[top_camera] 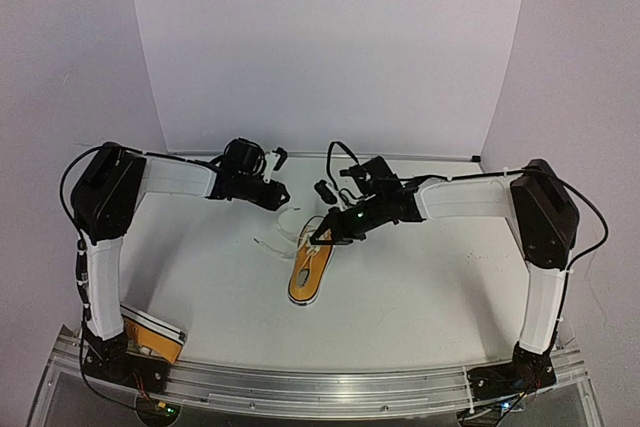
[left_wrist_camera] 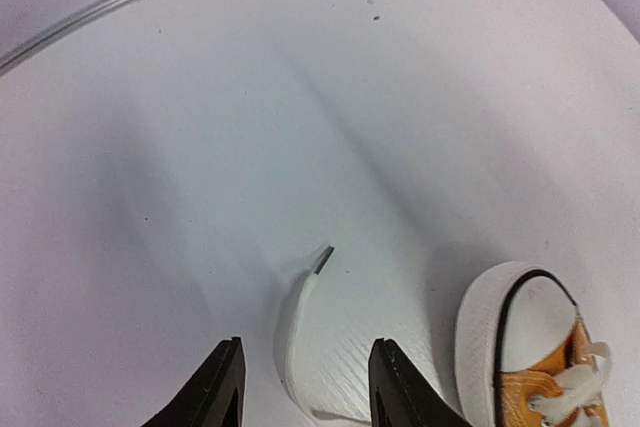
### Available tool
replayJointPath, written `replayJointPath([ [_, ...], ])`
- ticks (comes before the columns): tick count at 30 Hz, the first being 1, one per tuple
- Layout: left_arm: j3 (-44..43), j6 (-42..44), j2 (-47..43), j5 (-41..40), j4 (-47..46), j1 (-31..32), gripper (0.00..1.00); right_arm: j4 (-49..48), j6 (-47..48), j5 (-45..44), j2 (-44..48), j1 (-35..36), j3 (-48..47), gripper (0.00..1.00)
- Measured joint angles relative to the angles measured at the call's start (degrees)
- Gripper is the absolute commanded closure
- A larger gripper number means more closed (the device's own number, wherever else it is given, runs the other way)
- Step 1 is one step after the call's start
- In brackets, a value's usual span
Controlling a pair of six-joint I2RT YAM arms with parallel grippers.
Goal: Tie the shoes
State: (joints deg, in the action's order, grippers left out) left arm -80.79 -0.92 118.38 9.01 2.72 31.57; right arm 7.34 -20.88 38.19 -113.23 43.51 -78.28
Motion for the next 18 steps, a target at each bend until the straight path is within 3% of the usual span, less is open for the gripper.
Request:
replayJointPath([
  [10, -9.5, 4.8, 10.7, -0.2, 9.6, 0.0, 0.62, 0.0, -0.1, -0.2, 0.0, 0.0, 0.0, 1.00],
  [12, -10.6, 5.6, 11.3, -0.3, 10.0, 0.1, 0.70, 0.0, -0.1, -0.3, 0.0, 0.0, 0.0, 1.00],
  [16, -11.0, 7.3, 11.4, -1.3, 11.3, 0.5, 0.99, 0.0, -0.2, -0.5, 0.0, 0.0, 0.0, 1.00],
  [18, -10.9, 7.1, 11.3, -2.0, 11.6, 0.6, 1.00, 0.0, -0.2, -0.7, 0.0, 0.0, -0.1, 1.00],
])
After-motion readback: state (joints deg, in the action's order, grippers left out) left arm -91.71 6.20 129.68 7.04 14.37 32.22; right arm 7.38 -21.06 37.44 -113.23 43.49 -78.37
